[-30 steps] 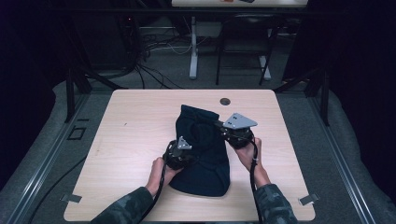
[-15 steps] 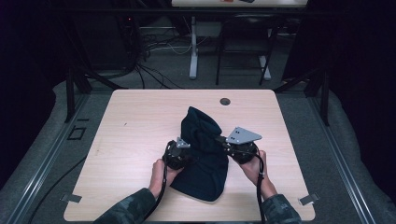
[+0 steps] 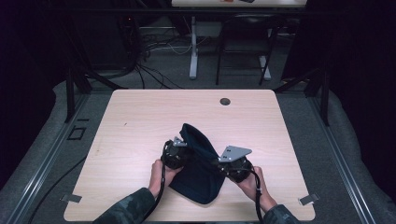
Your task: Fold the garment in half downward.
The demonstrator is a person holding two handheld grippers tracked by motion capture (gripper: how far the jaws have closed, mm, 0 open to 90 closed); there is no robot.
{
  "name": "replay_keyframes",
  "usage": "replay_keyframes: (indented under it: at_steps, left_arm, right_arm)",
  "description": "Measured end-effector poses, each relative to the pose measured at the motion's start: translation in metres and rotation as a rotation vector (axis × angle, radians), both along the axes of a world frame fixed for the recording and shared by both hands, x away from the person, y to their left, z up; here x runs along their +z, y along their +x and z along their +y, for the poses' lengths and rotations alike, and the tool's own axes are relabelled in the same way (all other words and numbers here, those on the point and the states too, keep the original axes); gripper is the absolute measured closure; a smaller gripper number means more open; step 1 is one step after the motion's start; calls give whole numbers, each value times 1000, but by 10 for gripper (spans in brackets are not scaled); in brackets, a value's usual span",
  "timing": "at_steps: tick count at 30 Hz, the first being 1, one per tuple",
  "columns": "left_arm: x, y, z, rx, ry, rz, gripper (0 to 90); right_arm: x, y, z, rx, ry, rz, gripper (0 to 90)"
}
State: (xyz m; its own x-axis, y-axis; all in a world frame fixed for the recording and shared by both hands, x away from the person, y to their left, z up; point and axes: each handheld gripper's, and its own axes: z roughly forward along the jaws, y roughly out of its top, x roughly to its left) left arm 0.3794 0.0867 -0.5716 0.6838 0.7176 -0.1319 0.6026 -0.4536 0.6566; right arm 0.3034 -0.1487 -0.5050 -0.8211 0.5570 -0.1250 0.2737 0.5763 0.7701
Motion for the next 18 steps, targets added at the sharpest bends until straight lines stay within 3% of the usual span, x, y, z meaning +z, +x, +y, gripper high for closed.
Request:
replay_keyframes:
  at_steps: [3,4,6,8,12,15,18]
  left_arm:
    - [1,1,6,-11,-24,3,891]
    - [2,0,9,-22,-52,17,836]
    - [7,-3,15,-31,-66,10,731]
    - [11,-5,19,-37,-74,9,716]
    - [19,-22,35,-76,-1,-3,691]
    - [15,-26,42,-74,15,10,707]
    - [2,-29,49,-28,26,41,790]
  right_arm:
    - [-4,-2,1,6,-9,18,879]
    - [-5,-3,1,5,-10,23,879]
    - [-6,-3,-1,6,-15,27,879]
    - [-7,-3,-2,7,-15,37,879]
    - [-8,-3,-3,15,-16,54,879]
    - [-8,-4,-1,20,-34,60,878]
    - [-7,-4,-1,17,-24,68,877]
